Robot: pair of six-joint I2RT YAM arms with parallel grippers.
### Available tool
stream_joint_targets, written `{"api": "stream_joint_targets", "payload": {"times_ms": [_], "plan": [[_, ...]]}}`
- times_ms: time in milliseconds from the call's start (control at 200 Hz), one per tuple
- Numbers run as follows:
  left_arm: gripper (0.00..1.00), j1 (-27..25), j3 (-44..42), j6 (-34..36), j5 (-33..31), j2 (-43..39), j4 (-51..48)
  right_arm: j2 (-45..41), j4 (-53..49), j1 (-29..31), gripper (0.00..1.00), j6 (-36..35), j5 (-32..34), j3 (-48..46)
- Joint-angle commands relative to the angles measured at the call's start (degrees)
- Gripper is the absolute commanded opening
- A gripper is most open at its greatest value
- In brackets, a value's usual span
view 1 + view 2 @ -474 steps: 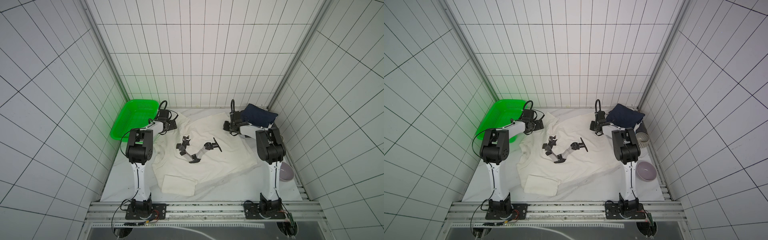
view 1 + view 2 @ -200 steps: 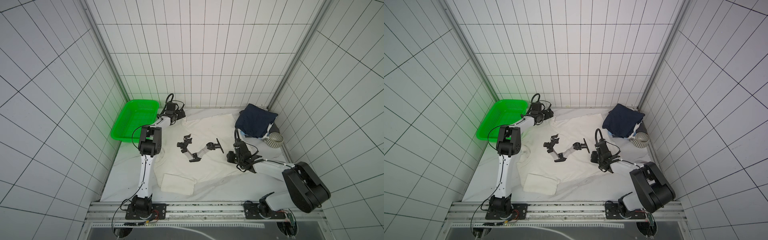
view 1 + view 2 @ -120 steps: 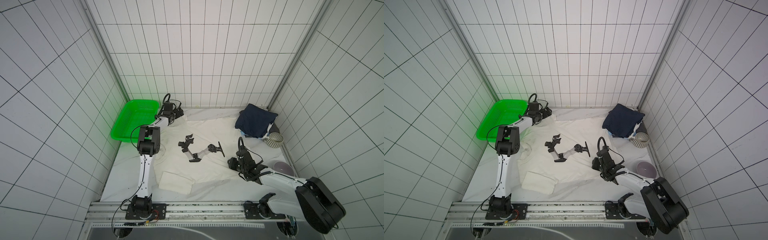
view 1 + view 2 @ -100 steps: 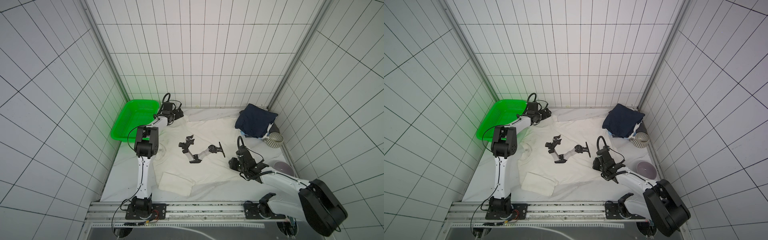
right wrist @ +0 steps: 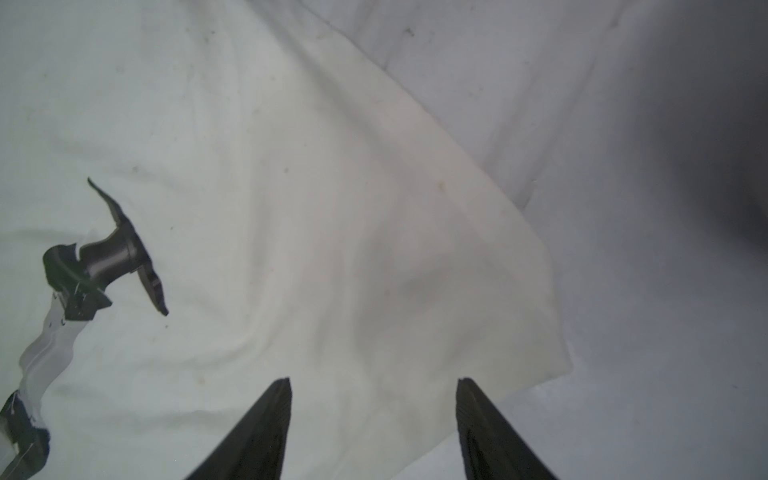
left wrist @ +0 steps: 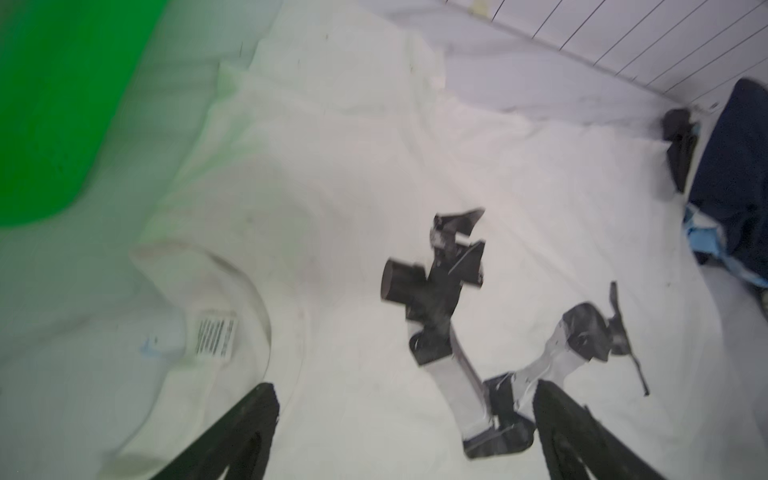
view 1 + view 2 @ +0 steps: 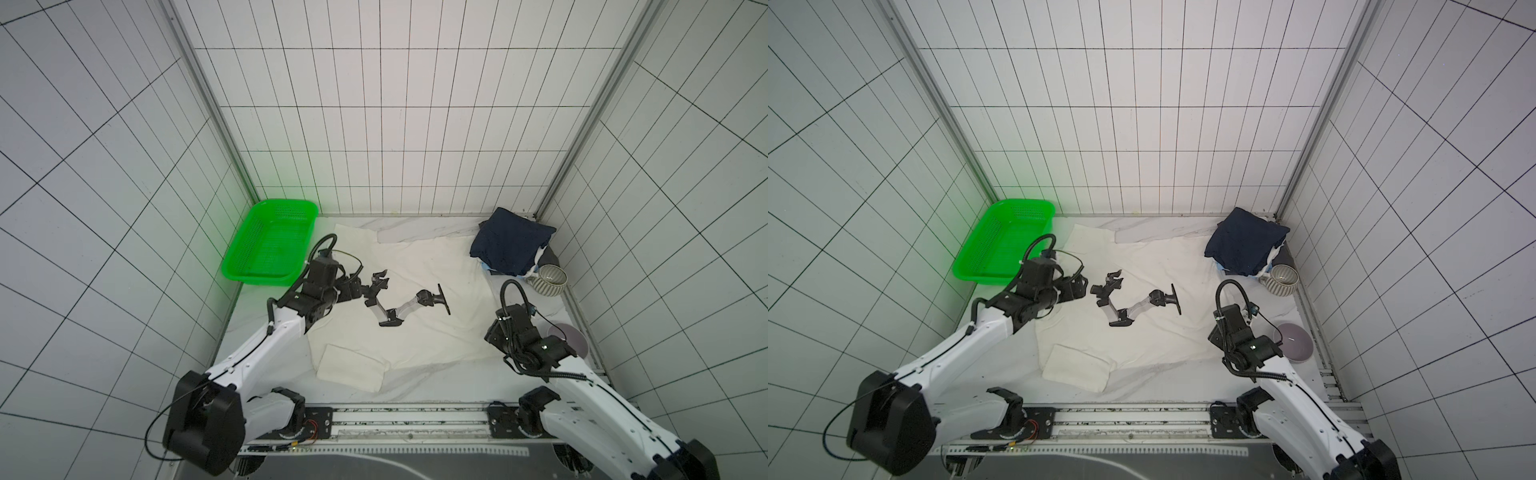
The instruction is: Fold and stack the t-shirts
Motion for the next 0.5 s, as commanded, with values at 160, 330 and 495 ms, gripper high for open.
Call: {"api": "stream_joint_targets", "payload": {"times_ms": [160,330,495], "plan": [[0.82,-18.16,-10.93,-21.45,-16.90,-14.46,-15.14,6.26,-4.02,-7.99,0.68,2.74,3.97,4.31],[0.72,-27.31,-11.05,-34.06,-18.67,-11.11,-20.55,9.83,-3.35,-8.03,0.68,2.64,-2.76,2.92],[0.70,-34.12,-11.04,-44.28,-20.93,-9.12,-27.48,11.10,-1.95,-8.13,0.70,1.77,-4.30,0.75]]}}
